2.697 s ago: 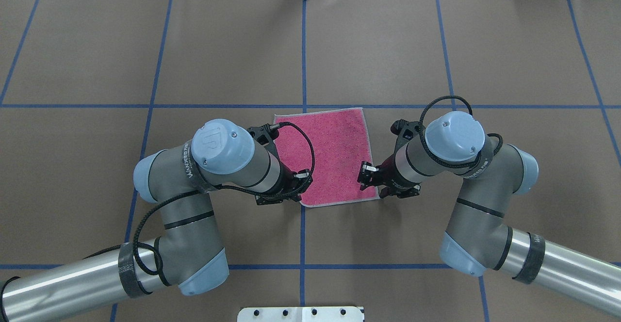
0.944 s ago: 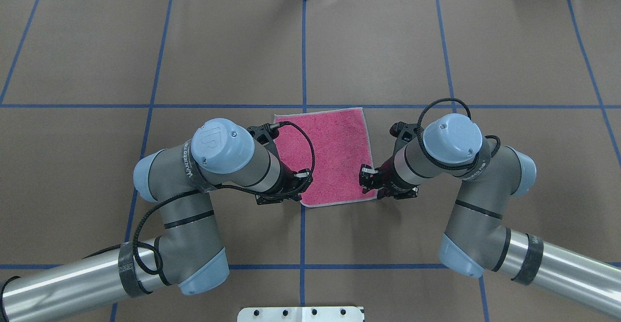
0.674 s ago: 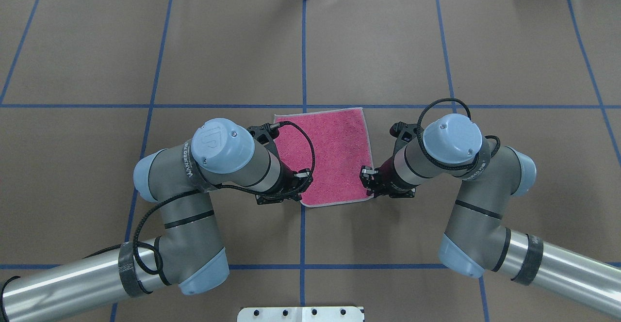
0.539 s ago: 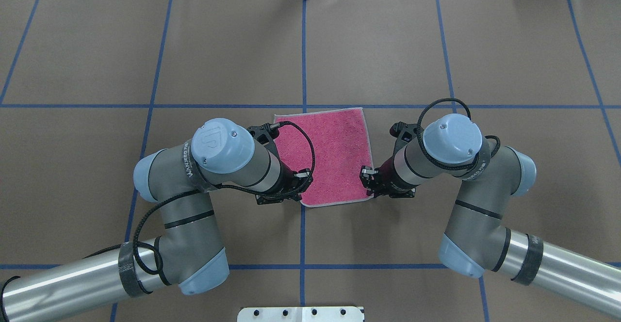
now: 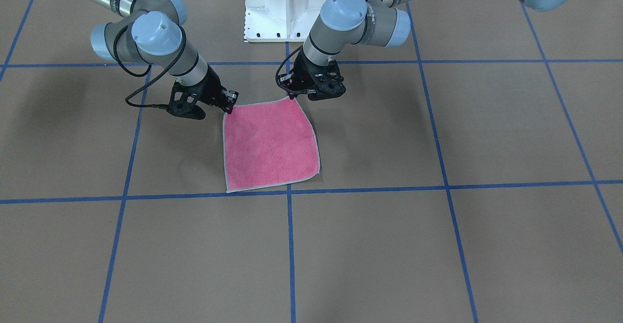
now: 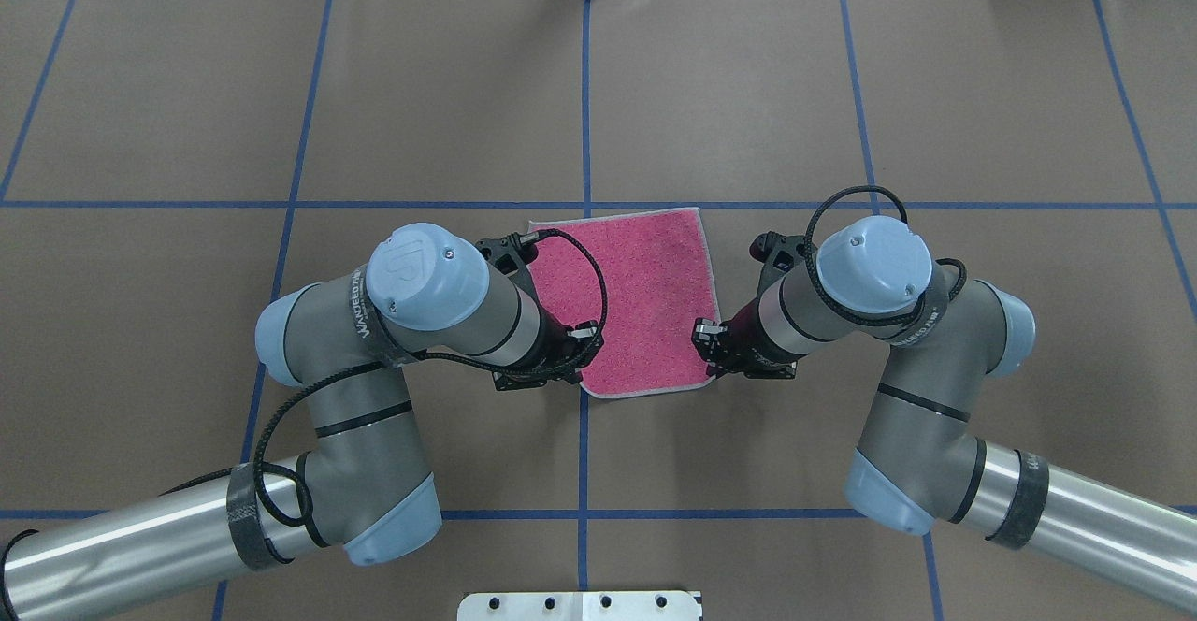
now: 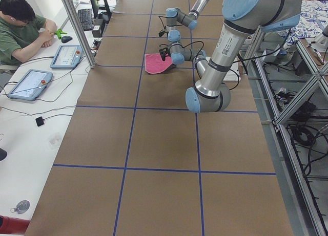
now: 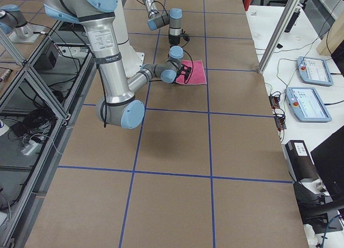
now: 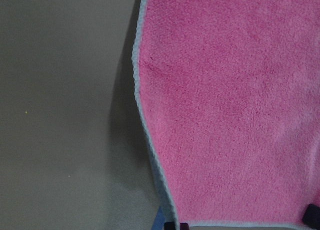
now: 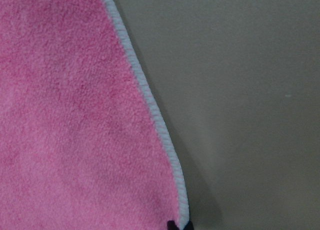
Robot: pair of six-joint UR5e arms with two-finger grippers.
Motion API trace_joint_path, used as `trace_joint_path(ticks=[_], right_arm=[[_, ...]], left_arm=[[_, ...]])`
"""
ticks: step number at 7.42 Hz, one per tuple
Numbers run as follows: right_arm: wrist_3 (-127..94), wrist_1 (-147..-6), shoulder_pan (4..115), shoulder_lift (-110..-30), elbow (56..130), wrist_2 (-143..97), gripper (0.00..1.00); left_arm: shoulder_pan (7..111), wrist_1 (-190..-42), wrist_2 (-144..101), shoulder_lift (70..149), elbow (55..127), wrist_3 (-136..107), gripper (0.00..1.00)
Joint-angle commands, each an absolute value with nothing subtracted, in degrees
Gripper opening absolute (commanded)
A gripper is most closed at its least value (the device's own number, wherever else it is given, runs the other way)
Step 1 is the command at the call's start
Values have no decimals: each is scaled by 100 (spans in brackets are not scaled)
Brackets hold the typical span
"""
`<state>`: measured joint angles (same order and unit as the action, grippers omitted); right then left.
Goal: Fold towel twice with both arms
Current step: 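Lift the near towel edge with both grippers and fold it away from the robot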
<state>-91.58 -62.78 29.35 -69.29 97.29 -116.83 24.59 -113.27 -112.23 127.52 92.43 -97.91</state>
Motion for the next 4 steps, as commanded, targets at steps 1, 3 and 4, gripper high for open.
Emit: trace_joint_path(ticks=[1, 3, 4], right_arm=[[-9158, -6275, 2979, -6943, 9939, -11733, 0], [-9158, -6284, 2988, -7022, 10168, -11742, 0], [-9158, -6284, 2997, -7136, 10352, -11777, 0]], left_arm=[[2505, -11320, -11232, 12753, 9290, -9791, 0], [2540, -11320, -11267, 12744, 9308, -9782, 0], [2540, -11312, -11276, 12701, 9395, -9782, 0]])
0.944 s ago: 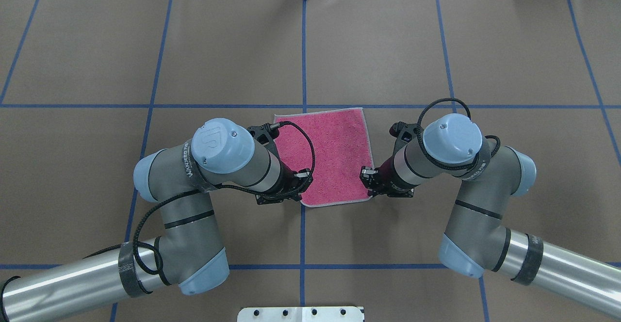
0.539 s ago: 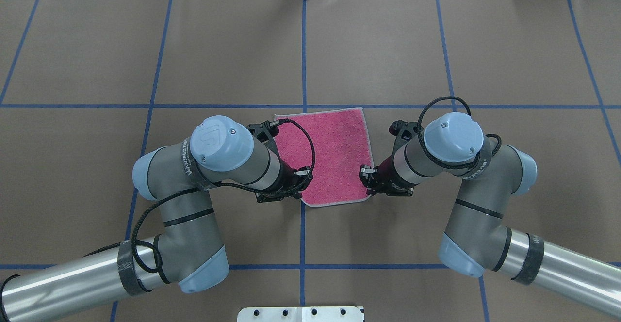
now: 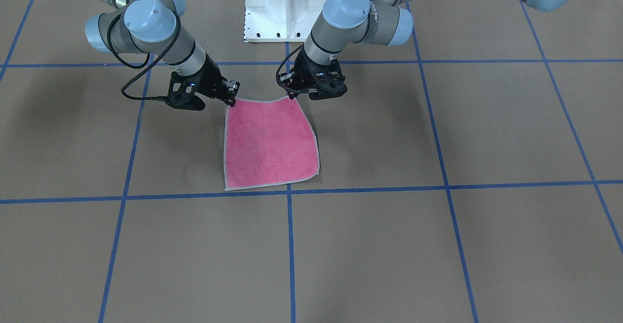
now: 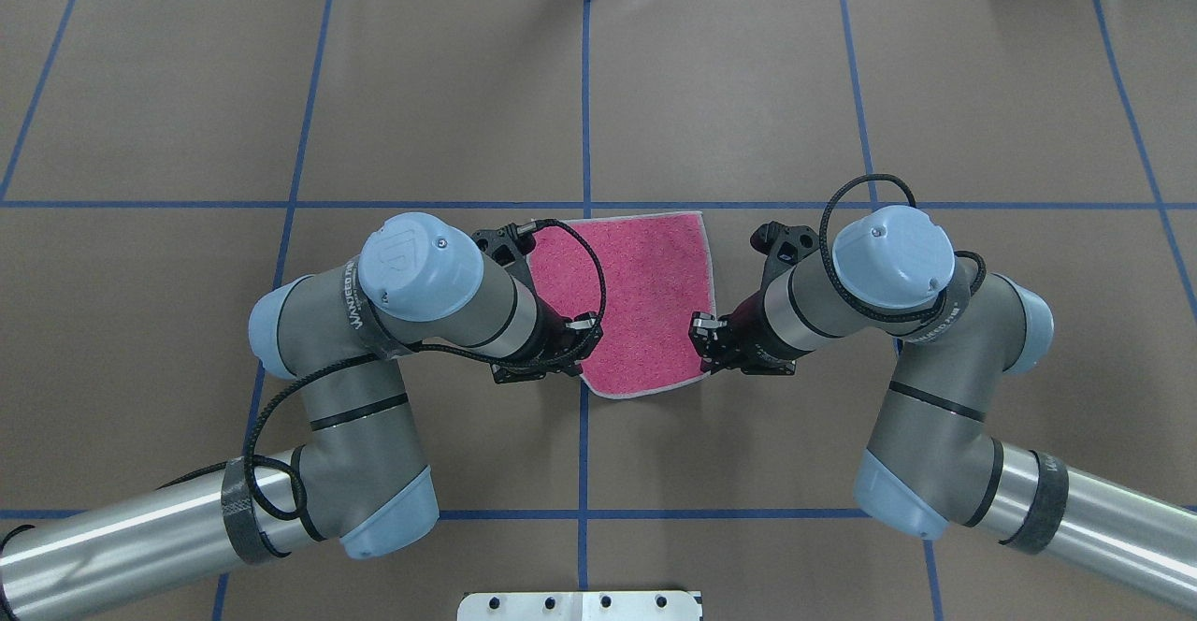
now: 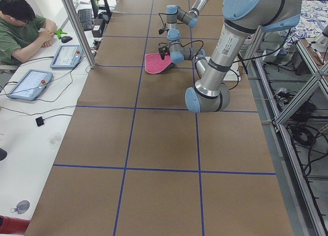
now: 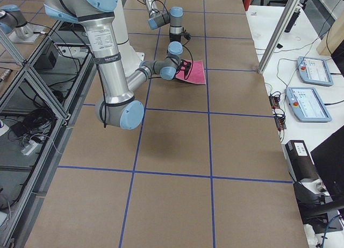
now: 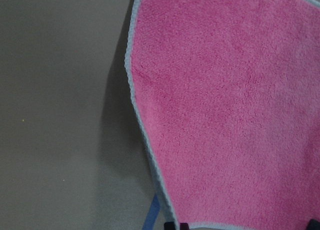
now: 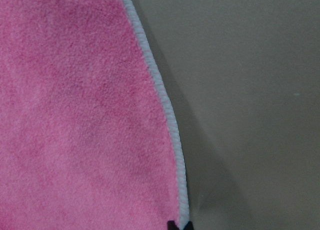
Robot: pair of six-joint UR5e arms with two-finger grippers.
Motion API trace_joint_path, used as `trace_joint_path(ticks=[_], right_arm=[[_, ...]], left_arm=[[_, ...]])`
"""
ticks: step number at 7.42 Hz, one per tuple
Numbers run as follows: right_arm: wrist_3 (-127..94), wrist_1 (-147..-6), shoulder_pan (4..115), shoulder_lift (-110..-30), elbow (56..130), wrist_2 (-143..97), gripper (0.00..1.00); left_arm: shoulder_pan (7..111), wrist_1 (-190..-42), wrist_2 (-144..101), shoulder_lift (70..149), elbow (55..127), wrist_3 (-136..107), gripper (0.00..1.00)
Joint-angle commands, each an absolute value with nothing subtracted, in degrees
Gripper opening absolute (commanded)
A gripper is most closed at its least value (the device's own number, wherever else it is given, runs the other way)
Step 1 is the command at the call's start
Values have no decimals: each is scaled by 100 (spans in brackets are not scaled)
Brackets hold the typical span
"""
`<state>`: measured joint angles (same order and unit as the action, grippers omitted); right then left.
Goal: Fold towel twice with both arms
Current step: 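Lift the near towel edge with both grippers and fold it away from the robot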
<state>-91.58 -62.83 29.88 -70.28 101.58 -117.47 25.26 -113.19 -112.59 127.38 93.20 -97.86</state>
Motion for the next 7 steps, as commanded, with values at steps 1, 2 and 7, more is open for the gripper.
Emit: trace_joint_path(ticks=[1, 2, 7], right_arm=[[-9228, -6284, 2997, -7259, 10536, -11795, 0], [-9524, -6284, 2980, -7268, 10582, -11821, 0], [-9650, -6302, 3225, -7084, 10494, -11751, 0]], left_arm=[[2540, -11303, -11285, 12700, 9422, -9774, 0], [2540, -11303, -11442, 12691, 9448, -9739, 0], [2988, -11347, -11461, 12735, 9431, -9721, 0]])
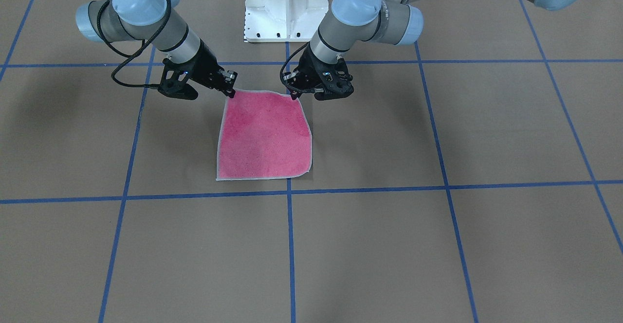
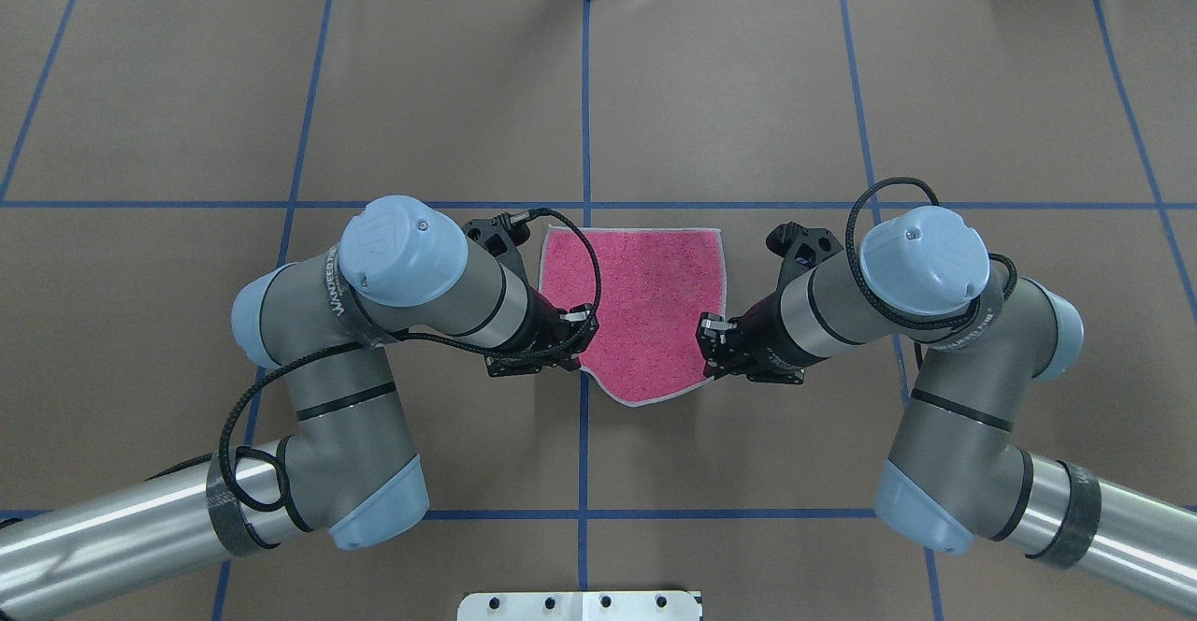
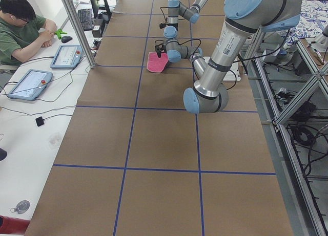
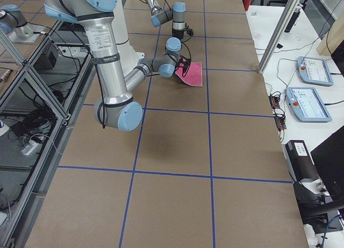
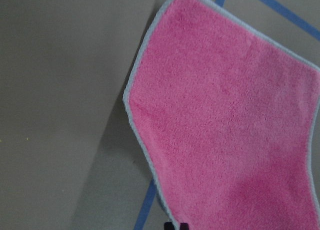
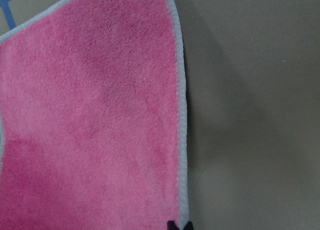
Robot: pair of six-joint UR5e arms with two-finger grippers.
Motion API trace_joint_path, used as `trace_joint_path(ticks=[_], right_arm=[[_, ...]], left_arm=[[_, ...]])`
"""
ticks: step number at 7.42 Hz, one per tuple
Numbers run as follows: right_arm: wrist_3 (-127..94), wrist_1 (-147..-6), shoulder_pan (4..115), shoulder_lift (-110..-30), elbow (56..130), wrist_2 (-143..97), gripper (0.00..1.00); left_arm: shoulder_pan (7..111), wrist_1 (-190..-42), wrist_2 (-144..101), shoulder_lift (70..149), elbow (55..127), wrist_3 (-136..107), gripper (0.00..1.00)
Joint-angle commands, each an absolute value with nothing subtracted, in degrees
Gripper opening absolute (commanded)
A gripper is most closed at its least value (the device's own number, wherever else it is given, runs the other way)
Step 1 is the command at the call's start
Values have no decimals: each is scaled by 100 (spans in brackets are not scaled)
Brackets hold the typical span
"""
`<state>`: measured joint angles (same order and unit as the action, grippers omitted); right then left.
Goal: Fold towel twice with both arms
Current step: 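Lift the near towel edge with both grippers and fold it away from the robot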
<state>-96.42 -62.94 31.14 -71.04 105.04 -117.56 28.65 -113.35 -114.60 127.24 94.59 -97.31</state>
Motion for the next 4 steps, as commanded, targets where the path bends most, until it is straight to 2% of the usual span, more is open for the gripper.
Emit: trace_joint_path(ticks=[1, 4], right_arm=[[-9616, -6293, 3330, -7023, 10346, -11742, 0], [-9615, -6293, 3568, -6417, 9433, -11725, 0]], left_arm=[[3032, -11347, -11452, 12744, 9318, -9721, 0], [3234, -12300, -11443, 12814, 8502, -9729, 0]])
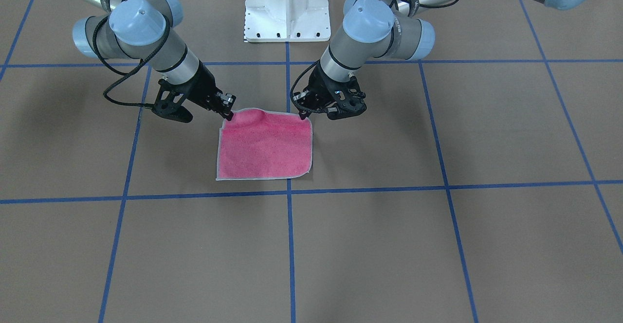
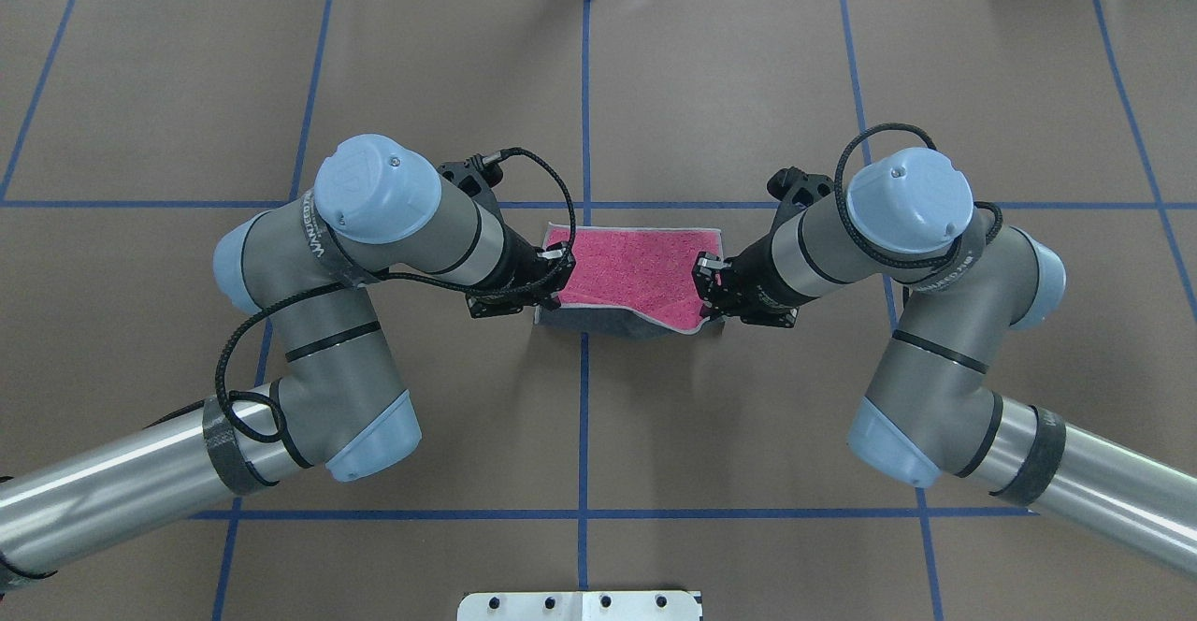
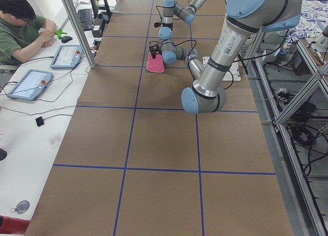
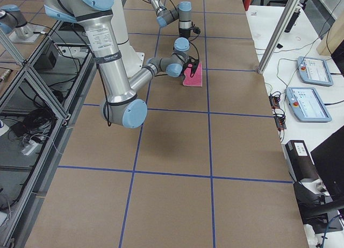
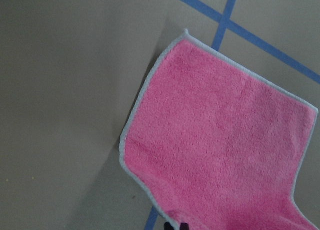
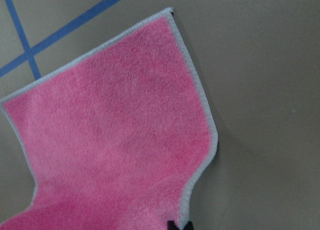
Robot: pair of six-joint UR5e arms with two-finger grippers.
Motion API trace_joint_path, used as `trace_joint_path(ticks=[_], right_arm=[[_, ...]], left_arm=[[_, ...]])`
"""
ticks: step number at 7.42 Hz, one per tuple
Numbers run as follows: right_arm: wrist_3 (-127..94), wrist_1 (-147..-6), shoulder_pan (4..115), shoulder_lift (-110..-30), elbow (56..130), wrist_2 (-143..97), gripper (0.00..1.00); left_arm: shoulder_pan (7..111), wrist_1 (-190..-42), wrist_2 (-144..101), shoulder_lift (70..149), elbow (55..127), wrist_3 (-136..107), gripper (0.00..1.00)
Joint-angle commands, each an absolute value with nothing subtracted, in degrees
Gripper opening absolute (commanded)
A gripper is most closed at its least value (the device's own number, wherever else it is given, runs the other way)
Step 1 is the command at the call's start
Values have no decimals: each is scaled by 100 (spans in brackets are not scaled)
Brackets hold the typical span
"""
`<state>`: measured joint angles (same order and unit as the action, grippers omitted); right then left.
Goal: Fold towel twice with both arms
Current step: 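Lift the near towel edge with both grippers and fold it away from the robot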
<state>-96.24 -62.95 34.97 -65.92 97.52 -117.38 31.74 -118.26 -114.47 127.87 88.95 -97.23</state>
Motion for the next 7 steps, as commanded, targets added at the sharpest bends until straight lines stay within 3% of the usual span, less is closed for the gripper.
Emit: trace_joint_path(ticks=[1, 7], right_arm=[[-9615, -6293, 3629, -6381, 9361, -11707, 0], [-9615, -6284, 3727, -6232, 8983, -11575, 0]], left_arm=[[3243, -12392, -11443, 12832, 8429, -9729, 0], [3305, -12428, -11435, 13043, 8095, -9729, 0]])
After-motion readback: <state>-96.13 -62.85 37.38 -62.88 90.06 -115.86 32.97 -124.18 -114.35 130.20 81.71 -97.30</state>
